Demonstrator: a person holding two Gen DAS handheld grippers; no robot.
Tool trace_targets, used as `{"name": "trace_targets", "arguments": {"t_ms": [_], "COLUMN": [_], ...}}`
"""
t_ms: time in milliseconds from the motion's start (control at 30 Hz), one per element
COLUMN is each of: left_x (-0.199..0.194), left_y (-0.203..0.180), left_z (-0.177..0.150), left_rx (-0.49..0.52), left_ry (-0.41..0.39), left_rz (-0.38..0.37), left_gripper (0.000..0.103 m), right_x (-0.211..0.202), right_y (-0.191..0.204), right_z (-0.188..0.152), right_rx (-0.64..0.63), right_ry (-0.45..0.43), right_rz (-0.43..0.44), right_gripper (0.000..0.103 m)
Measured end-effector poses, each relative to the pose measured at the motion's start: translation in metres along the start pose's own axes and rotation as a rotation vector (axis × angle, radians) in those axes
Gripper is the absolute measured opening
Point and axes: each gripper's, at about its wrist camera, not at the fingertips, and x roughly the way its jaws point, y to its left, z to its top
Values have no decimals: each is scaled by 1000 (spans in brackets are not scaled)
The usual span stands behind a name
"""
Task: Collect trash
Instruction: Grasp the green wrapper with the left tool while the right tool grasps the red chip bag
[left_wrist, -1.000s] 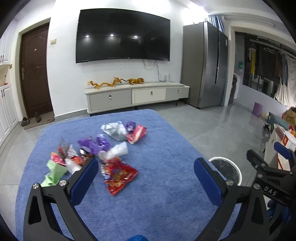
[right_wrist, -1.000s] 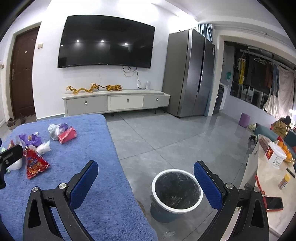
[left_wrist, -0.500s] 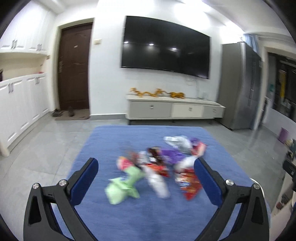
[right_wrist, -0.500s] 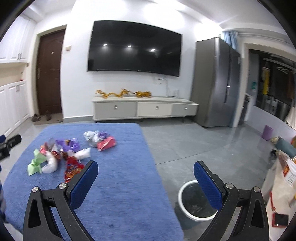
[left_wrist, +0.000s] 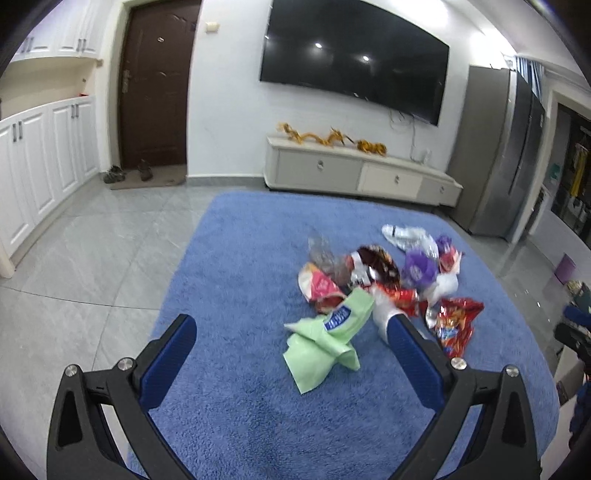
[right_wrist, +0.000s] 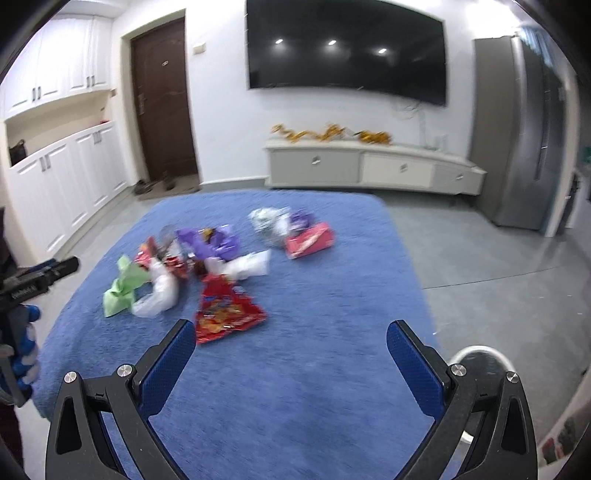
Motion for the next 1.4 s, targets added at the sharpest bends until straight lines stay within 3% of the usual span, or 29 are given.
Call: {"name": "trace_targets", "arguments": {"t_ms": [267, 367, 500, 567, 700, 800, 867, 1033, 1100, 1400], "left_x": [36, 48, 68, 76, 81, 80, 79, 69, 64, 18], "left_y": [-19, -27, -34, -37, -42, -43, -42, -42, -40, -39], "left_z": [-1, 0, 0, -1, -2, -2, 0, -1, -2, 1], "left_rx": [71, 96, 115, 121, 138, 145, 143, 138, 122, 114], "left_ry": [94, 122, 178, 196, 192, 189, 184, 160, 156, 93], "left_rz": [-75, -95, -119, -125, -97, -77, -72, -52, -53, -41], "left_gripper": [86, 75, 51, 48, 44, 32, 26, 20, 20, 19], "right_x": [62, 81, 99, 106, 116, 122, 122, 115, 111, 75], "right_y": [24, 27, 25, 25, 24, 24, 23, 18, 17, 19], "right_z": [14, 16, 19, 20, 21, 19, 16, 12, 10, 1], "right_rx": [-34, -27, -13, -14, -22, -28, -30, -30, -35, -26], "right_ry": [109, 141, 177, 190, 214, 234, 239, 223, 219, 160], "right_rz": [144, 176, 203, 212, 229, 239, 243, 251, 252, 271], "right_gripper": [100, 98, 90, 89, 77, 59, 56, 33, 29, 24]}}
